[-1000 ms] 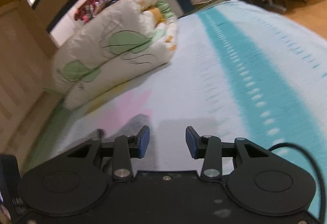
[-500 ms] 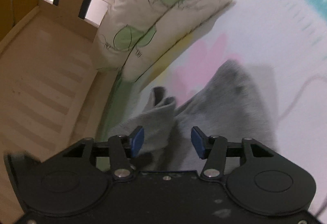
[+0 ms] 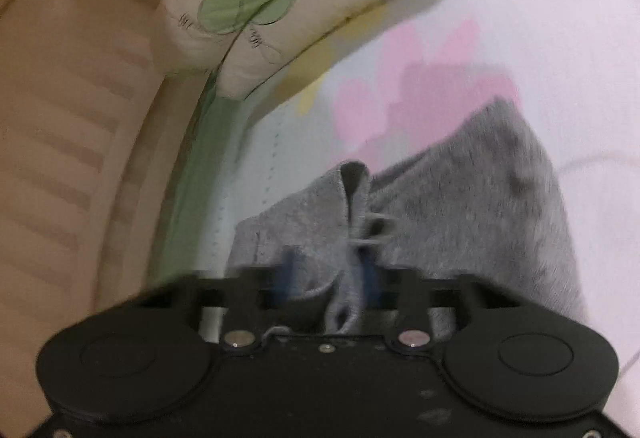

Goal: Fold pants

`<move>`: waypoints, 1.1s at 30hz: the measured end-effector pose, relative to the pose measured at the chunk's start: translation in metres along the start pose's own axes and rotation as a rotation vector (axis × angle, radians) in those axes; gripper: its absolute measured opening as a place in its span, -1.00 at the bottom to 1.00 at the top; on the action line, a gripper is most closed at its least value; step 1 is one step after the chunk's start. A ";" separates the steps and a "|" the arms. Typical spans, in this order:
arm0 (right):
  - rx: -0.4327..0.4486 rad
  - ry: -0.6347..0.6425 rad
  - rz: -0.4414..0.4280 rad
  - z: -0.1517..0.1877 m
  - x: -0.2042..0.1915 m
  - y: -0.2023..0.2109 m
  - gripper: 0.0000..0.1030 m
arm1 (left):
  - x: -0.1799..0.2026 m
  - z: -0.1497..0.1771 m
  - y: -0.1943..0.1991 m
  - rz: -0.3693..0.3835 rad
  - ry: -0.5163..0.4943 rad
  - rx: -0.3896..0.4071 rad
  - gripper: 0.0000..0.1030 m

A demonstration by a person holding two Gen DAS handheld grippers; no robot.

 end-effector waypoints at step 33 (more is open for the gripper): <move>0.112 0.440 0.500 0.053 0.034 0.032 -0.44 | -0.171 -0.007 -0.020 0.368 0.546 -0.219 0.28</move>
Point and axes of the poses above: each gripper's, at about its wrist camera, not at the fingertips, and y roughly against the way its jaws point, x to its right, z to its underside, the point moved 9 cm from there along -y, roughly the way its jaws point, and after that the axes turned 1 degree about -x, right-handed, at the moved point
